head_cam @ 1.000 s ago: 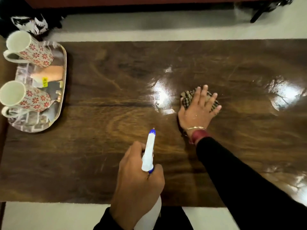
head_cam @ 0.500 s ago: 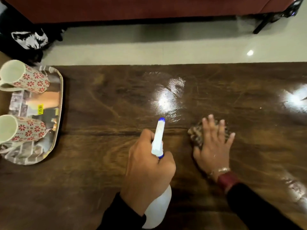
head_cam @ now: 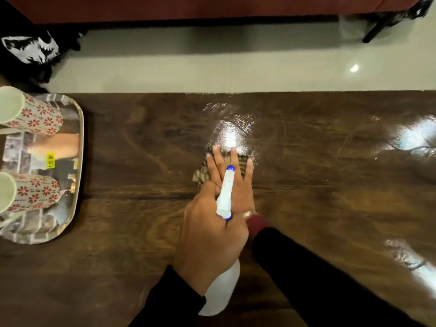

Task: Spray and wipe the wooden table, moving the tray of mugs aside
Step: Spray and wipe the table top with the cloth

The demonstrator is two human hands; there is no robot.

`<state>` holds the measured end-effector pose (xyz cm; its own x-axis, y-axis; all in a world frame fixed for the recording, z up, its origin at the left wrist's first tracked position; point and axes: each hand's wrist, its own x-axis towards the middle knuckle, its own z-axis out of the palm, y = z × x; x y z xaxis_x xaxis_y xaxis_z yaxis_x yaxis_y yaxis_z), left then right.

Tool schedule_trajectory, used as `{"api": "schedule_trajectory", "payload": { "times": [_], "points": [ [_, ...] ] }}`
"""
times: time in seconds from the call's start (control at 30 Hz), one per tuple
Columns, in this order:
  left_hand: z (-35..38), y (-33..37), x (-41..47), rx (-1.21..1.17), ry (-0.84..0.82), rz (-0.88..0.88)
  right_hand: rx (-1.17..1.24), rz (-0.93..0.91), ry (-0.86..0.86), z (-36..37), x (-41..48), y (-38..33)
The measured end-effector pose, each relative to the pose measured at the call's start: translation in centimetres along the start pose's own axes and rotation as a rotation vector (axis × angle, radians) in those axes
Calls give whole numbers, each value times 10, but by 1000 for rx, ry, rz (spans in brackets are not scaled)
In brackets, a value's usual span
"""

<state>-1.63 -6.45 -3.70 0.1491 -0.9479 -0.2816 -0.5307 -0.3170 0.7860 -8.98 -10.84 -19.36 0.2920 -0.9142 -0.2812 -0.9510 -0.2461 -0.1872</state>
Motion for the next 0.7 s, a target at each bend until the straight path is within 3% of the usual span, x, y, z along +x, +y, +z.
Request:
{"api": "schedule_trajectory", "payload": {
  "times": [0.1,0.17,0.27,0.37,0.43,0.53,0.63,0.7],
  "points": [
    [-4,-2,9,17,-22,-52,50,18,22,7,-52,32],
    [-5,-3,15,36,-24,-51,58,144,42,-7,-47,76],
    [-5,-1,20,14,-1,-17,83,467,33,-37,11,137],
    [-5,-2,26,0,-1,-7,123,583,47,-63,89,145],
    [-7,-3,29,-26,31,9,96,502,60,-69,125,114],
    [-14,-3,32,-21,92,46,-21,192,43,-56,134,36],
    [-24,-9,36,-31,134,77,-163,-218,-39,-22,80,-21],
    [-36,-15,41,-48,164,87,-146,-371,-29,-8,41,-16]
  ]
}}
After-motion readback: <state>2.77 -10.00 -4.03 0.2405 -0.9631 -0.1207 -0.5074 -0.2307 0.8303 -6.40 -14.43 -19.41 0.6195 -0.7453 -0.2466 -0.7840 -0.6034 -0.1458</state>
